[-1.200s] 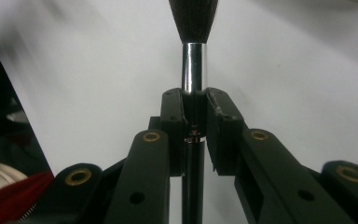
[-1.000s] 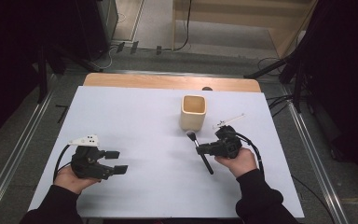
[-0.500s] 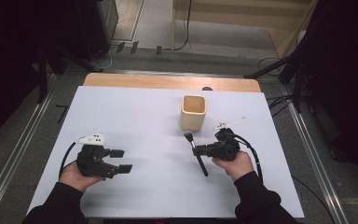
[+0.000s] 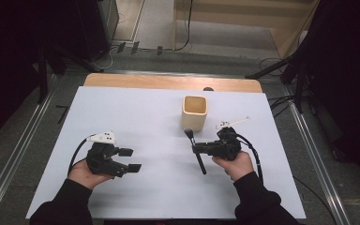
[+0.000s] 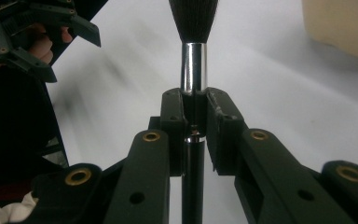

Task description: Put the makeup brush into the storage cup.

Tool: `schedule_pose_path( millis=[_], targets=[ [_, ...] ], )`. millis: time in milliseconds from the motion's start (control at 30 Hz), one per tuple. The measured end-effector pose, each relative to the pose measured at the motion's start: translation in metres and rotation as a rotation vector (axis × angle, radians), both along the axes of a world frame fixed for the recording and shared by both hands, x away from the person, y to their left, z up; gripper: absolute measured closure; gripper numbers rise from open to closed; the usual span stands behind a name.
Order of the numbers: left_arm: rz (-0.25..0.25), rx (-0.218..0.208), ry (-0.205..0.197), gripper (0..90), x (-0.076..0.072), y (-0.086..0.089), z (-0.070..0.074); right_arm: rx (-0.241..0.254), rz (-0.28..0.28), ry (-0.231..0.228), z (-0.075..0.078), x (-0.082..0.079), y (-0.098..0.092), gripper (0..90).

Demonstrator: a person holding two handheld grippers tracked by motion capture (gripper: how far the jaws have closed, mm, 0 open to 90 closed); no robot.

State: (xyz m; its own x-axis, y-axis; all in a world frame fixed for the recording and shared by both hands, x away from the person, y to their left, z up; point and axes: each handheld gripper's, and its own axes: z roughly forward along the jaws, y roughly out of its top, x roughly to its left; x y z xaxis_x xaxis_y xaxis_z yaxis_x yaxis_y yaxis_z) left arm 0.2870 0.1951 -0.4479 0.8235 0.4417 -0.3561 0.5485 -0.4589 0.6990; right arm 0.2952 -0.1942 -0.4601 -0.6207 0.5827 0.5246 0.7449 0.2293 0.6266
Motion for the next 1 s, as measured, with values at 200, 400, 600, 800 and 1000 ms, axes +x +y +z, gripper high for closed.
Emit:
schedule_pose_path(
  millis=[200,400,600,800,1000],
  targets=[
    [-0.008,-0.011,0.002,24.4,0.002,-0.007,0.003,0.014,0.007,0.001,0.001,0.002,0.005,79.5],
    [-0.017,0.009,-0.026,24.2,0.001,-0.016,0.012,0.027,-0.002,0.000,0.007,-0.004,0.009,79.5],
    [-0.031,0.025,-0.021,23.9,0.004,-0.028,0.016,0.047,-0.007,-0.015,0.011,-0.003,0.011,79.5],
    [-0.038,0.019,-0.019,23.9,0.008,-0.035,0.021,0.042,0.006,-0.022,0.016,-0.002,0.016,79.5],
    [-0.046,0.006,-0.016,23.9,0.011,-0.044,0.025,0.057,0.009,-0.022,0.020,0.003,0.021,79.5]
  ],
)
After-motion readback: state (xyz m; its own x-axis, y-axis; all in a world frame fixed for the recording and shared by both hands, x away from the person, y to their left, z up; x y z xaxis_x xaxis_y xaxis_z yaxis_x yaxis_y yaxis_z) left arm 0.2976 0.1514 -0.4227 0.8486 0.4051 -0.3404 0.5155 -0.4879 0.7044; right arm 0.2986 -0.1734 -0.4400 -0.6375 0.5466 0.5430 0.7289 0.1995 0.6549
